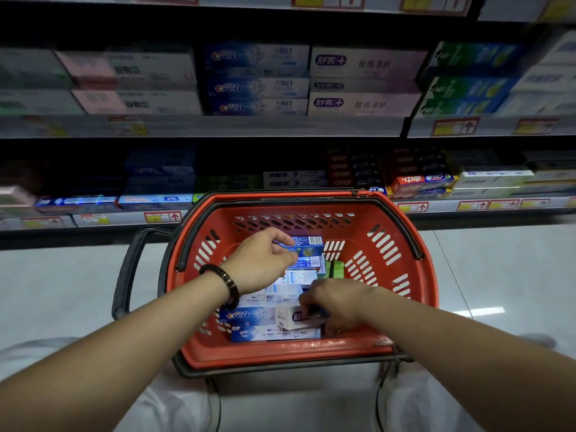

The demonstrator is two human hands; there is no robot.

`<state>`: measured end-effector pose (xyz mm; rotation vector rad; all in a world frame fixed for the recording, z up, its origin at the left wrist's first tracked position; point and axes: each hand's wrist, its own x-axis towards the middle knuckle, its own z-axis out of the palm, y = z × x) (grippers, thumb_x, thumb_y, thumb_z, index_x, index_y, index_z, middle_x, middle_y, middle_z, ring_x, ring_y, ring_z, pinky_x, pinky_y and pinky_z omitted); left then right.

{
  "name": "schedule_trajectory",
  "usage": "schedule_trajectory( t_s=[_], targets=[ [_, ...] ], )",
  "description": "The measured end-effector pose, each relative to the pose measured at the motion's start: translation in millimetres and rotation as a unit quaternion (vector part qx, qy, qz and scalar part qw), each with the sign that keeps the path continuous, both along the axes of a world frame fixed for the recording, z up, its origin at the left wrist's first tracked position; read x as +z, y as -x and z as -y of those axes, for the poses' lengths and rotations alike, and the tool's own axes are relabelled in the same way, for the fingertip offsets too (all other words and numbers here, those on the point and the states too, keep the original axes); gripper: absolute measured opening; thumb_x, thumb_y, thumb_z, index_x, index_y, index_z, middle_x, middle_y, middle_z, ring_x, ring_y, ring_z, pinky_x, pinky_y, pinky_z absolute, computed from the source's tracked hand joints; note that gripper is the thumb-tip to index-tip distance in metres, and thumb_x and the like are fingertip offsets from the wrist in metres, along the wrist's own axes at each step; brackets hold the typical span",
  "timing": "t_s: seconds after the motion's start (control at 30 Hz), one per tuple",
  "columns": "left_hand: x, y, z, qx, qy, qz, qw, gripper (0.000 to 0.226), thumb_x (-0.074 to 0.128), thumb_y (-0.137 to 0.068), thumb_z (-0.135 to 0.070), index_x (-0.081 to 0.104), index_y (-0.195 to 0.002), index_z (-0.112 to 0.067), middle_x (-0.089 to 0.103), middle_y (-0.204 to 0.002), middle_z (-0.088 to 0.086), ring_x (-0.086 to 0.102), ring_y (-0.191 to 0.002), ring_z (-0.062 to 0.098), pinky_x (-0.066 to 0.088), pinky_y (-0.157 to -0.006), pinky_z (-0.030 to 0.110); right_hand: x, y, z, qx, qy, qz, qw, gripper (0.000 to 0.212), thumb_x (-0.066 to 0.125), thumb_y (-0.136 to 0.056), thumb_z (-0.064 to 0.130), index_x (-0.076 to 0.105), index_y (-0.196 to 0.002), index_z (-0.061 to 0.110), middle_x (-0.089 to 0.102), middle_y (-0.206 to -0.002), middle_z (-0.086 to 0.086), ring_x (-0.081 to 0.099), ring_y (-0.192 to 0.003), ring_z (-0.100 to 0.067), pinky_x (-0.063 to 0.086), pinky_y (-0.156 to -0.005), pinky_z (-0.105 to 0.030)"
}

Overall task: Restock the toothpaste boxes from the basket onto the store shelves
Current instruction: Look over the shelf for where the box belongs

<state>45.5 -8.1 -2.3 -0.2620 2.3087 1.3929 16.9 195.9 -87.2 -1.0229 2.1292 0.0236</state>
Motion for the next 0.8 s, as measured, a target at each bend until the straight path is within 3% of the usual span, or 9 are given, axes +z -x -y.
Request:
schedule_trajectory(
  t_s=[0.07,0.13,0.2,0.37,0.57,0.67,0.8],
  targets=[
    [0.9,0.2,-1.0,-0.002,0.004,-0.003,1.0,0.02,0.066,-0.1,-0.026,0.061,-0.119,-0.025,0.072,-0.103,-0.004,0.074,-0.094,0.019,0.061,-0.08,0.04,0.7,0.8,-4.1,-0.011,0.021,-0.017,1.0,0.025,0.075,-0.094,0.036,0.062,-0.114,0.029,0.059,-0.106,0.001,0.06,-0.094,-0.022,0.056,-0.084,-0.041],
    [0.9,0.6,-1.9,-0.002,0.006,-0.002,1.0,0.021,0.065,-0.1,-0.027,0.06,-0.12,-0.025,0.072,-0.103,-0.003,0.074,-0.094,0.019,0.061,-0.08,0.039,0.9,2.2,-9.0,-0.033,0.029,-0.029,0.999,0.02,0.073,-0.094,0.029,0.06,-0.109,0.033,0.056,-0.1,0.007,0.059,-0.091,-0.021,0.056,-0.082,-0.041],
    [0.5,0.8,-3.6,-0.005,0.007,0.001,1.0,0.021,0.065,-0.1,-0.027,0.06,-0.121,-0.025,0.072,-0.104,-0.003,0.074,-0.094,0.019,0.061,-0.079,0.039,3.6,4.5,-13.7,-0.059,0.043,-0.029,0.997,0.027,0.07,-0.09,0.019,0.057,-0.108,0.033,0.062,-0.101,0.004,0.062,-0.095,-0.025,0.055,-0.081,-0.041],
    [0.3,1.6,-8.5,-0.013,0.008,0.008,1.0,0.02,0.064,-0.101,-0.026,0.06,-0.121,-0.024,0.071,-0.105,-0.002,0.073,-0.097,0.02,0.061,-0.078,0.039,15.9,13.8,-30.1,-0.165,0.052,-0.025,0.985,0.047,0.072,-0.091,0.015,0.05,-0.133,0.02,0.066,-0.121,-0.011,0.065,-0.11,-0.032,0.054,-0.086,-0.04],
    [0.3,4.7,-14.7,-0.016,0.013,0.007,1.0,0.02,0.064,-0.101,-0.025,0.061,-0.12,-0.023,0.072,-0.104,-0.001,0.074,-0.097,0.022,0.061,-0.078,0.039,31.3,30.8,-54.2,-0.263,0.127,-0.002,0.956,0.041,0.081,-0.092,0.022,0.056,-0.123,0.029,0.065,-0.116,0.005,0.063,-0.1,-0.016,0.052,-0.079,-0.028],
    [0.3,5.0,-19.1,-0.019,0.012,0.014,1.0,0.022,0.065,-0.1,-0.024,0.061,-0.121,-0.022,0.072,-0.106,0.0,0.073,-0.098,0.026,0.061,-0.078,0.045,42.0,35.3,-58.6,-0.298,0.187,-0.015,0.936,0.035,0.08,-0.094,0.024,0.058,-0.12,0.029,0.064,-0.098,0.012,0.064,-0.089,-0.013,0.049,-0.07,-0.023],
    [-1.5,4.4,-21.9,-0.027,0.012,0.026,0.999,0.025,0.068,-0.098,-0.024,0.059,-0.122,-0.023,0.071,-0.106,-0.001,0.073,-0.1,0.027,0.061,-0.079,0.045,53.6,41.3,-61.9,-0.358,0.272,0.024,0.893,0.03,0.08,-0.095,0.023,0.064,-0.119,0.032,0.072,-0.111,0.01,0.071,-0.104,-0.013,0.063,-0.086,-0.037]
  ],
)
